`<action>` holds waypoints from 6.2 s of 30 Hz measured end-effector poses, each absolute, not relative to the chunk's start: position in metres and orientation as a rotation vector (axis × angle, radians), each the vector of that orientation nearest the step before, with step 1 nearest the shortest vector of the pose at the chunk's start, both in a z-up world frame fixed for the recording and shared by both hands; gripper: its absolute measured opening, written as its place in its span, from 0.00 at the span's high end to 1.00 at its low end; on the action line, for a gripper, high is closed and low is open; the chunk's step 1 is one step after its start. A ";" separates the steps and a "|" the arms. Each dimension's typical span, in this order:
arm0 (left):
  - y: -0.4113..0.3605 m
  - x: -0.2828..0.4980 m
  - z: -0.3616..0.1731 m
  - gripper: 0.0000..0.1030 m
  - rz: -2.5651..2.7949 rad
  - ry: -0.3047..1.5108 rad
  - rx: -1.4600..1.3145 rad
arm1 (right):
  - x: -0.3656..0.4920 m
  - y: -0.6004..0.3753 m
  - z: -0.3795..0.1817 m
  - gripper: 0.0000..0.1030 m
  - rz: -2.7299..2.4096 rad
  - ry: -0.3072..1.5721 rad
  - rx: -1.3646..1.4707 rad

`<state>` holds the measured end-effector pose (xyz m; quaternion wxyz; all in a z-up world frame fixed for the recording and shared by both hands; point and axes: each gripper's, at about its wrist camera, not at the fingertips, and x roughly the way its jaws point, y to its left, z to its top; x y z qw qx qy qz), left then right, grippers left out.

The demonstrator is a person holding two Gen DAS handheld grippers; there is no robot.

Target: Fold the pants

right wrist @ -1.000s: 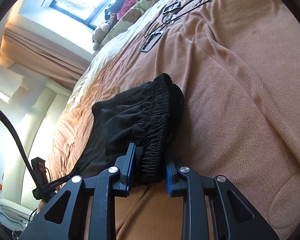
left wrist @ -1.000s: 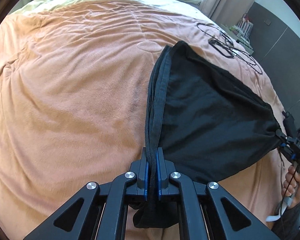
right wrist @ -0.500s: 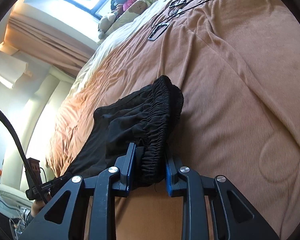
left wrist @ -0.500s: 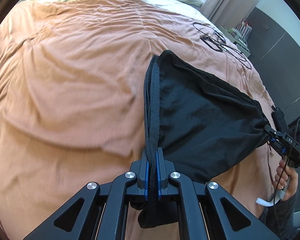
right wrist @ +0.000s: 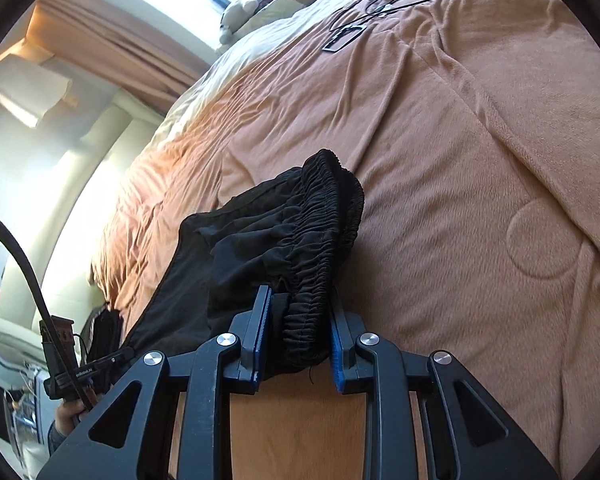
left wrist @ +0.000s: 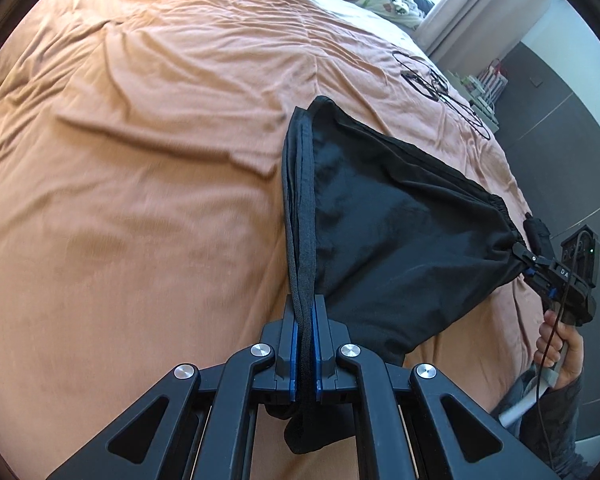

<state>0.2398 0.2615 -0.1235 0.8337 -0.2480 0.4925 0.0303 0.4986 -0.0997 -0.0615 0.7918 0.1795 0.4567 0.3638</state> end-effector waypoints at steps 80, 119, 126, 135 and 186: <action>0.243 0.191 -0.197 0.92 -0.051 0.912 -0.951 | 0.378 0.040 -0.082 0.80 0.836 0.983 -0.090; 0.231 0.159 -0.201 0.87 0.105 0.809 -1.171 | 0.489 0.116 -0.092 0.83 0.674 1.043 -0.106; 0.233 0.151 -0.204 0.87 0.125 0.809 -1.203 | 0.520 0.132 -0.100 0.87 0.661 1.051 -0.121; 0.235 0.147 -0.207 0.87 0.134 0.802 -1.242 | 0.558 0.158 -0.107 0.89 0.658 1.056 -0.145; 0.199 0.157 -0.130 0.90 0.017 0.735 -1.094 | 0.396 -0.006 -0.114 0.89 0.795 1.064 0.190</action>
